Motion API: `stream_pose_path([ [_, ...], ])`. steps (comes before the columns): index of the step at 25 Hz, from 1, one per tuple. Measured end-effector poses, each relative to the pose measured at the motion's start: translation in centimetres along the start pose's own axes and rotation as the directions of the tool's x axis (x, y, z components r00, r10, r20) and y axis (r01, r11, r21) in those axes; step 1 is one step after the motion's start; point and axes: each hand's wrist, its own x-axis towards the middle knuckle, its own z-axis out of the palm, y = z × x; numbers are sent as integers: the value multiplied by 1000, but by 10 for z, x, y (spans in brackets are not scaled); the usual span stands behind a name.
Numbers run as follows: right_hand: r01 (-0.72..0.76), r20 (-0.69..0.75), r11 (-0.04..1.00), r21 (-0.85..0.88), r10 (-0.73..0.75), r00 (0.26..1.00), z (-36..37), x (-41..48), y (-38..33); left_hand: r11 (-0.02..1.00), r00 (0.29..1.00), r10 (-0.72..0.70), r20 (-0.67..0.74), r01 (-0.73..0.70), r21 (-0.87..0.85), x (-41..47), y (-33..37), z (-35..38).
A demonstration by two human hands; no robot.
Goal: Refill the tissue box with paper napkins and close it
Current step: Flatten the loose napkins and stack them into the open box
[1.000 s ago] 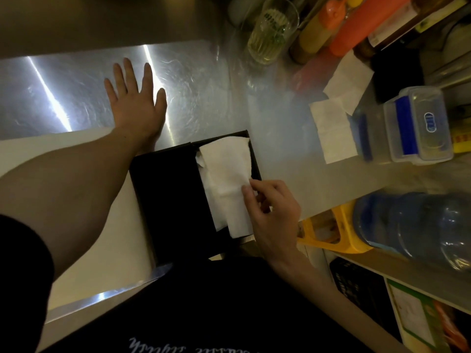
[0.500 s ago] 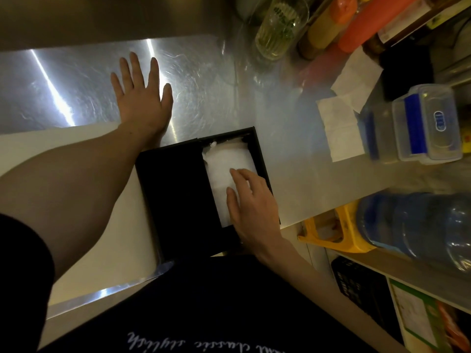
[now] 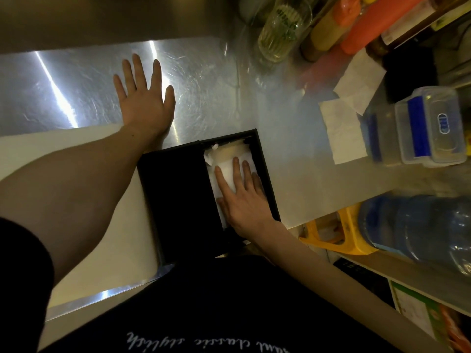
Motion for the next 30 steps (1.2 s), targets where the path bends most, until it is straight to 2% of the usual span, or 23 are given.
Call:
stream_pose_path([
  [5,4,11,1000,-16,-3,1000,0,2,1,1000,1000,0,0,0,4,0,-1,0],
  [12,12,-52,999,36,-10,999,-1,0,4,1000,998,-9,61,8,16,-1,4,-6],
  [17,80,-214,994,69,-64,975,-11,-10,6,1000,981,4,194,-6,8,0,7,-24],
  [19,118,-313,985,122,-75,947,-20,-18,10,1000,964,-4,264,9,-16,4,10,-35],
  [21,119,-442,970,212,-14,897,-26,-28,19,998,955,-16,295,35,-59,4,20,-46],
  [25,105,-565,913,394,150,811,-34,-45,57,983,987,70,148,-43,-179,-18,62,-60],
  [27,85,-570,900,427,195,798,-35,-47,84,960,986,138,91,-111,-256,-36,87,-62],
  [30,97,-600,902,422,197,776,-40,-51,132,937,986,165,6,-155,-314,-64,127,-66],
])
